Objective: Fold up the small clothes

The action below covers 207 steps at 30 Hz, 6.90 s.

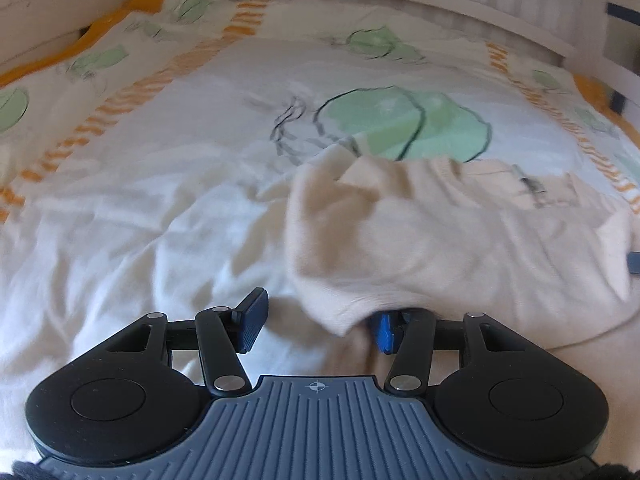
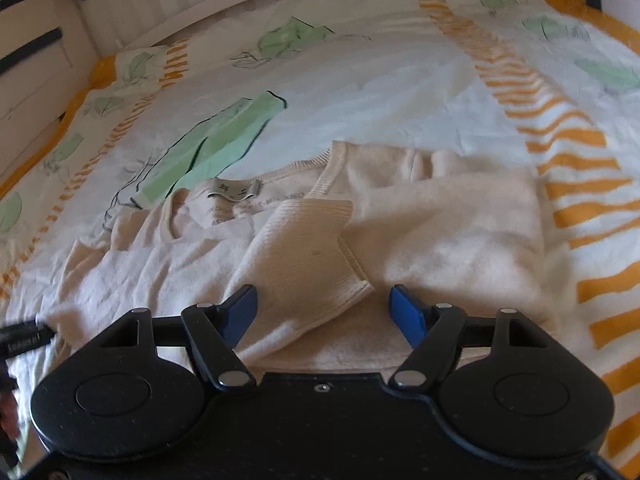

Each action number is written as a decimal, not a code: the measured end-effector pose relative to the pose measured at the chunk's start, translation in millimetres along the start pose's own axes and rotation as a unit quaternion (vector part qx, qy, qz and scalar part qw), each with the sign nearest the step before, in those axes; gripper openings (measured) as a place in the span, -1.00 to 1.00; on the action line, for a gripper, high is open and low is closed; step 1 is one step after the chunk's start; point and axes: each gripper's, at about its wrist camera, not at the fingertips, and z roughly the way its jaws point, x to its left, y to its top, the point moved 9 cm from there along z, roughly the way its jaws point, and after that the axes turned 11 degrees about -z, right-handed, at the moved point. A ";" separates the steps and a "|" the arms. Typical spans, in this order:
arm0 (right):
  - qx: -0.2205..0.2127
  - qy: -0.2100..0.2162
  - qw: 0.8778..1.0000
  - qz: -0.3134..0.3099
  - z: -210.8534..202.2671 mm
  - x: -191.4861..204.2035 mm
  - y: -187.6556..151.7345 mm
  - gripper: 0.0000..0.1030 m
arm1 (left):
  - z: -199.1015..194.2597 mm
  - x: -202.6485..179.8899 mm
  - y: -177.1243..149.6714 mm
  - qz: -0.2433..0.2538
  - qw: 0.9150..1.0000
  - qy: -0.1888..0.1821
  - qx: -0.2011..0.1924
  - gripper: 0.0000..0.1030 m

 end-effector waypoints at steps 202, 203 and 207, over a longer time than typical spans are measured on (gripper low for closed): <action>0.038 0.136 0.973 0.183 -173.9 -33.0 -122.9 0.12 | -164.0 16.1 -94.9 -0.096 0.978 -0.153 0.100 -0.83; 0.046 0.136 0.973 0.184 -174.8 -30.8 -127.1 0.19 | -164.1 17.3 -100.6 -0.096 0.978 -0.152 0.109 -0.77; 0.069 0.141 0.971 0.178 -176.1 -16.9 -140.0 0.28 | -168.0 23.1 -120.8 -0.107 0.976 -0.140 0.127 -0.15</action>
